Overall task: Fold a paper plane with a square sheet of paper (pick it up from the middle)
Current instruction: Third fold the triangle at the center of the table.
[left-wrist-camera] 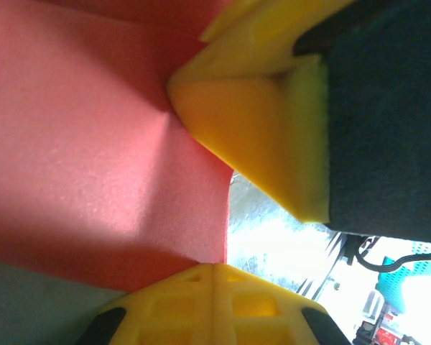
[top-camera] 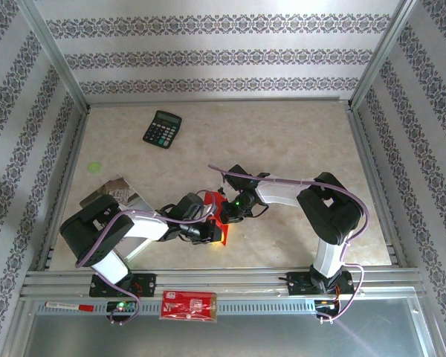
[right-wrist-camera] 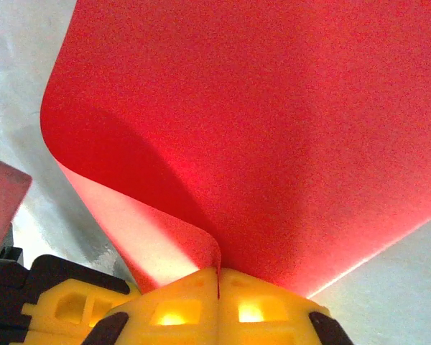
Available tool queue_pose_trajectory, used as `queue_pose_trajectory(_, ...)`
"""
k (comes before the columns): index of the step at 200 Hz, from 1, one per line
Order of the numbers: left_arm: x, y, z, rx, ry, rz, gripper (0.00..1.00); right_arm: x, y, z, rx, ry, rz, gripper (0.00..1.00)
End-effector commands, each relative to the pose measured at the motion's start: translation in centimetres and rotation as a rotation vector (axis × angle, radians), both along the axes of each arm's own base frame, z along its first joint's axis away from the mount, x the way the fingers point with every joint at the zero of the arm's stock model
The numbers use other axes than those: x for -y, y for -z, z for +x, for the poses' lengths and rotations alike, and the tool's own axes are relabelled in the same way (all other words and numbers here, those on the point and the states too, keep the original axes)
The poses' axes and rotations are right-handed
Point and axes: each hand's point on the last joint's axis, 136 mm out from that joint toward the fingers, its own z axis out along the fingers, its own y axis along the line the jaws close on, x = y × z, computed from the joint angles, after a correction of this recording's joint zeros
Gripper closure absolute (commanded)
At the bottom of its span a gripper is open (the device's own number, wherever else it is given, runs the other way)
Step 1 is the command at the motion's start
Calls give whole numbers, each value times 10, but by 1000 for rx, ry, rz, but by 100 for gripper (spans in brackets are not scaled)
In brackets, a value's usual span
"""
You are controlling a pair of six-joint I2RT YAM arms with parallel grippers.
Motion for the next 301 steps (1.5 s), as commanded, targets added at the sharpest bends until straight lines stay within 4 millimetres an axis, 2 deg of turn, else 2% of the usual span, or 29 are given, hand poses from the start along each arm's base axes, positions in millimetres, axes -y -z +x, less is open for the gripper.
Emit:
queue_pose_trajectory(1,9,-2,-2,13,23,-25,95,19,30,-16,-40,-17,-123,100)
queue_pose_trajectory(36,9,-18,-2,56,29,-45,92,19,29,-16,-38,-18,-123,100)
queue_pose_trajectory(57,9,-20,-4,61,31,-46,92,19,29,-17,-38,-17,-123,100)
queue_pose_trajectory(102,8,-3,-13,15,53,-6,97,20,29,-16,-35,-16,-127,100)
queue_pose_trajectory(149,9,13,-21,-20,81,26,97,21,30,-17,-37,-14,-129,100)
queue_pose_trajectory(220,11,-17,-11,67,66,-4,91,22,30,-19,-38,-12,-131,100)
queue_pose_trajectory(279,7,12,-20,-6,97,61,97,22,29,-18,-35,-12,-129,100)
queue_pose_trajectory(301,8,7,-19,5,93,45,96,23,29,-19,-38,-14,-132,100)
